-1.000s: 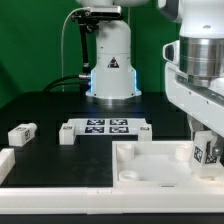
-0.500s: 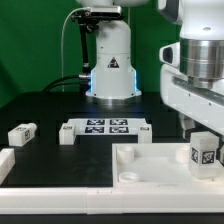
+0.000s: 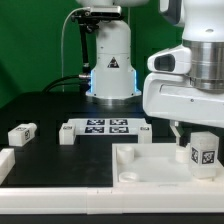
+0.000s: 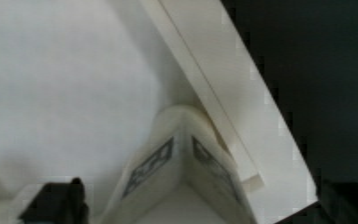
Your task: Assemble one leg
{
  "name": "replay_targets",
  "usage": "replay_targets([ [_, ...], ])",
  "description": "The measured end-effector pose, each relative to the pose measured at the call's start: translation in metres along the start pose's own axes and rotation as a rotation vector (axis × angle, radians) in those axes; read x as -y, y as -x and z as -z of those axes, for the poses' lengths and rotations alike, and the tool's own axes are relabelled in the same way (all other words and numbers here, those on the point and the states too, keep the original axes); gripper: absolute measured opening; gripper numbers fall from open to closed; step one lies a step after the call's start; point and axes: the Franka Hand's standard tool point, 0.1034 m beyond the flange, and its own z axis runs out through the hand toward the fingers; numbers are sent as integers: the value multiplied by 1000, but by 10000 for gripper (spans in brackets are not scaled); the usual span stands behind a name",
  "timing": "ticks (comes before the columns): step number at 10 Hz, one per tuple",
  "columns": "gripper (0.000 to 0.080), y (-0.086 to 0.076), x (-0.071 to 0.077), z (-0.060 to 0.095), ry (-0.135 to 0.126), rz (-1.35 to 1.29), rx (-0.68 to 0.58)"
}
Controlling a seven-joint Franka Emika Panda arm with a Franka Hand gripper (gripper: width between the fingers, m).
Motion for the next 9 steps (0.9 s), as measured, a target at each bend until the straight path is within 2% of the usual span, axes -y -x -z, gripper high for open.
replay_targets([
  [3, 649, -3, -4, 0, 6, 326, -3],
  [6, 649, -4, -7, -1, 11, 492, -1],
  [8, 386, -4, -7, -1, 11, 491, -1],
  [9, 386, -4, -7, -1, 11, 491, -1],
])
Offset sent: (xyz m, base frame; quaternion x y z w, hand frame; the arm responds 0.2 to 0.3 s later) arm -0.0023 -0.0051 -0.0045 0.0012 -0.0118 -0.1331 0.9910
